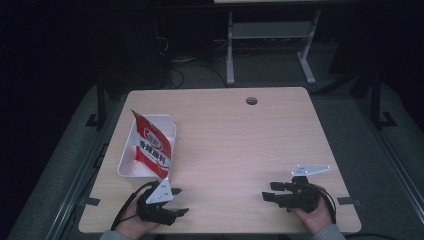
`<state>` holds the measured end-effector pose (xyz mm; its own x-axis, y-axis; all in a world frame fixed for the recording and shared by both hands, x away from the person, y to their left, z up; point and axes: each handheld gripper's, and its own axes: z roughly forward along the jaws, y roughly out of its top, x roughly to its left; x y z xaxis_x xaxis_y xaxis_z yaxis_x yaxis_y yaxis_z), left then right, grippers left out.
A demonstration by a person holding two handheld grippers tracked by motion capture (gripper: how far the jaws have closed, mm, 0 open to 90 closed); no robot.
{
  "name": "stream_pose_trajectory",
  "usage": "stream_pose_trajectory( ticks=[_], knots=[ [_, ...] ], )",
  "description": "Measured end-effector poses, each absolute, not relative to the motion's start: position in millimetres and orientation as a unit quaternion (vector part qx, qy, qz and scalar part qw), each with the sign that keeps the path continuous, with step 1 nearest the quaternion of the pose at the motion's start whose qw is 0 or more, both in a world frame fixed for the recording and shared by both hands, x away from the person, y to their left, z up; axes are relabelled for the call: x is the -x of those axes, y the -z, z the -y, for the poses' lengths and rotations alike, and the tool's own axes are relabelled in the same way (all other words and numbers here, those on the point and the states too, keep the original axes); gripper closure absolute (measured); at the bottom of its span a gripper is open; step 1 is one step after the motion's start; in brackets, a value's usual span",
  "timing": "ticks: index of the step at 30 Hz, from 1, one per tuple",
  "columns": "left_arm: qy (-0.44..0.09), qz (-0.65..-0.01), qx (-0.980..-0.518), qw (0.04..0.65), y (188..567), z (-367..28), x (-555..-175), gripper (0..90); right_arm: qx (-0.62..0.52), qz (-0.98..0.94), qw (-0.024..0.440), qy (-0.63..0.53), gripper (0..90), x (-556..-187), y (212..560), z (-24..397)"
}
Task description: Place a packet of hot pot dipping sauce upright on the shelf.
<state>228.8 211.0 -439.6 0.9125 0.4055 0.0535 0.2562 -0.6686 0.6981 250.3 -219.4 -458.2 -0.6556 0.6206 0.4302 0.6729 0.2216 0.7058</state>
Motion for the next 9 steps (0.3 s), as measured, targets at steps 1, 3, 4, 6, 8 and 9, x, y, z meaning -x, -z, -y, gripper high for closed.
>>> stream_pose_trajectory(
  ticks=[1,3,4,6,8,9],
  knots=[
    [-0.103,-0.182,-0.907,0.365,439.7,-211.3,-228.4,34.4,0.414,0.780,0.028,0.467,37.6,-249.1,458.0,219.8],
    [-0.100,-0.182,-0.908,0.365,440.2,-212.4,-227.9,34.3,0.413,0.781,0.024,0.469,37.4,-247.8,457.4,220.8],
    [-0.099,-0.181,-0.907,0.366,440.6,-212.7,-227.6,34.1,0.414,0.778,0.023,0.471,37.4,-247.8,456.9,221.2],
    [-0.098,-0.179,-0.908,0.365,441.1,-213.2,-226.9,33.8,0.414,0.777,0.019,0.474,37.3,-248.1,455.8,221.6],
    [-0.098,-0.179,-0.908,0.366,441.3,-213.2,-226.3,33.7,0.413,0.779,0.016,0.472,37.3,-248.4,455.4,221.6],
    [-0.098,-0.178,-0.908,0.366,441.2,-213.2,-226.2,33.7,0.412,0.780,0.013,0.470,37.3,-248.3,455.0,221.6]
  ],
)
